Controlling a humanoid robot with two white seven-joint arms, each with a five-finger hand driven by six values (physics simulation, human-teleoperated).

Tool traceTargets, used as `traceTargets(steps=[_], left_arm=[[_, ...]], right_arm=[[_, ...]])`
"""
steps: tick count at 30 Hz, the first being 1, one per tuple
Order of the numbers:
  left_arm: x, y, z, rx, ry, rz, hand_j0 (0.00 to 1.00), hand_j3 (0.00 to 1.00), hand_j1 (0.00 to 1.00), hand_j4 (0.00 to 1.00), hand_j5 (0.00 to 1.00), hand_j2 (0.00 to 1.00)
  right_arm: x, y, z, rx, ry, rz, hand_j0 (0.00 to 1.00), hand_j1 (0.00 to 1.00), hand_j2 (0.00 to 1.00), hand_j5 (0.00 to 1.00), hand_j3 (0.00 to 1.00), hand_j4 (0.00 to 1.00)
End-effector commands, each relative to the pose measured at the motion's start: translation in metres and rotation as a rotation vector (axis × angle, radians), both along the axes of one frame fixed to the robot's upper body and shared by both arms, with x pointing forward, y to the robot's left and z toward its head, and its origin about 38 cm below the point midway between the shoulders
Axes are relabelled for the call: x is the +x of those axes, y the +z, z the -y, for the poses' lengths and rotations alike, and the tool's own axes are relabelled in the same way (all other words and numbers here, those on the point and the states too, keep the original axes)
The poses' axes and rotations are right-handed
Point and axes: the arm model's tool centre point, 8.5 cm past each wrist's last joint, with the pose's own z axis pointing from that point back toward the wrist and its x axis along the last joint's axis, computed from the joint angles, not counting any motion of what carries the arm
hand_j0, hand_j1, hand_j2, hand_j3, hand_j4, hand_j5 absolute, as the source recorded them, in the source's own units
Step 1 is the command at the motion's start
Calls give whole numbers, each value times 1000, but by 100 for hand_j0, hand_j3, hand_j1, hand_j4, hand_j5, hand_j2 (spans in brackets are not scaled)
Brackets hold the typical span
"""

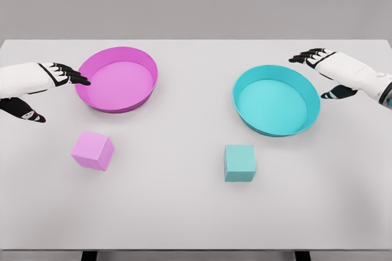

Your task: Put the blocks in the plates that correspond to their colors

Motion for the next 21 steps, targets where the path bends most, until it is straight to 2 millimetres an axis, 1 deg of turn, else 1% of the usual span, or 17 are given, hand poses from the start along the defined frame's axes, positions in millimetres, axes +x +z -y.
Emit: traceTargets(steps=[1, 3, 4, 5, 6, 7, 9, 10, 11, 12, 13, 15, 18, 19, 21], left_arm=[[0, 1, -1, -6, 4, 0, 100, 100, 100, 100, 100, 100], [0, 1, -1, -6, 4, 0, 100, 100, 100, 100, 100, 100], [1, 2, -1, -9, 6, 2, 100, 100, 100, 100, 100, 100], [-1, 5, -8, 0, 20, 2, 100, 100, 100, 100, 100, 100], [-4, 7, -10, 10, 20, 2, 100, 100, 100, 100, 100, 100], [-5, 7, -8, 13, 12, 2, 100, 100, 100, 100, 100, 100], [-12, 10, 4, 44, -37, 8, 100, 100, 100, 100, 100, 100], [-16, 12, 12, 74, -73, 24, 100, 100, 100, 100, 100, 100], [-21, 13, 22, 114, -115, 44, 100, 100, 100, 100, 100, 100], [-26, 14, 32, 123, -153, 54, 100, 100, 100, 100, 100, 100], [-28, 14, 36, 143, -170, 64, 100, 100, 100, 100, 100, 100], [-29, 14, 39, 152, -183, 71, 100, 100, 100, 100, 100, 100], [-30, 12, 40, 150, -186, 66, 100, 100, 100, 100, 100, 100], [-30, 11, 40, 153, -188, 64, 100, 100, 100, 100, 100, 100], [-30, 7, 38, 218, -197, 84, 100, 100, 100, 100, 100, 100]], right_arm=[[0, 1, 1, 6, -2, 2, 100, 100, 100, 100, 100, 100], [0, 2, 1, 7, -4, 3, 100, 100, 100, 100, 100, 100], [0, 6, 6, 17, -16, 16, 100, 100, 100, 100, 100, 100], [-1, 15, 21, -3, -38, 26, 100, 100, 100, 100, 100, 100], [-4, 15, 20, -11, -29, 24, 100, 100, 100, 100, 100, 100], [-4, 17, 18, -14, -23, 25, 100, 100, 100, 100, 100, 100], [-3, 24, 23, -43, -32, 16, 100, 100, 100, 100, 100, 100], [-4, 24, 16, -84, -1, -22, 100, 100, 100, 100, 100, 100], [-12, 29, 7, -151, 52, -59, 100, 100, 100, 100, 100, 100], [-20, 28, 3, -182, 81, -76, 100, 100, 100, 100, 100, 100], [-23, 32, 2, -204, 95, -79, 100, 100, 100, 100, 100, 100], [-34, 46, -2, -261, 139, -68, 100, 100, 100, 100, 100, 100], [-40, 54, -9, -280, 172, -52, 100, 100, 100, 100, 100, 100], [-45, 58, -12, -292, 190, -45, 100, 100, 100, 100, 100, 100], [-52, 62, -20, -302, 223, -33, 100, 100, 100, 100, 100, 100]])
